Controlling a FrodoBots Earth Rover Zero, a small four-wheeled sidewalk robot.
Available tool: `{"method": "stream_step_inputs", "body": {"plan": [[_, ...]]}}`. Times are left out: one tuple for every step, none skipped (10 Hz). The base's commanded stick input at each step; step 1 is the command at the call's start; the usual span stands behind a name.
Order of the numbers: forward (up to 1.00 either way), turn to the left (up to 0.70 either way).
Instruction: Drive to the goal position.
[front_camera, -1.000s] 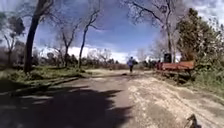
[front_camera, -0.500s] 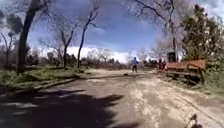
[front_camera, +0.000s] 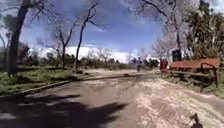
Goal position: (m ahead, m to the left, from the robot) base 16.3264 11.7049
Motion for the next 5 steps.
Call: {"method": "stream_step_inputs", "body": {"plan": [[1.00, 0.00], [1.00, 0.00], [1.00, 0.00], [1.00, 0.00], [1.00, 0.00]]}}
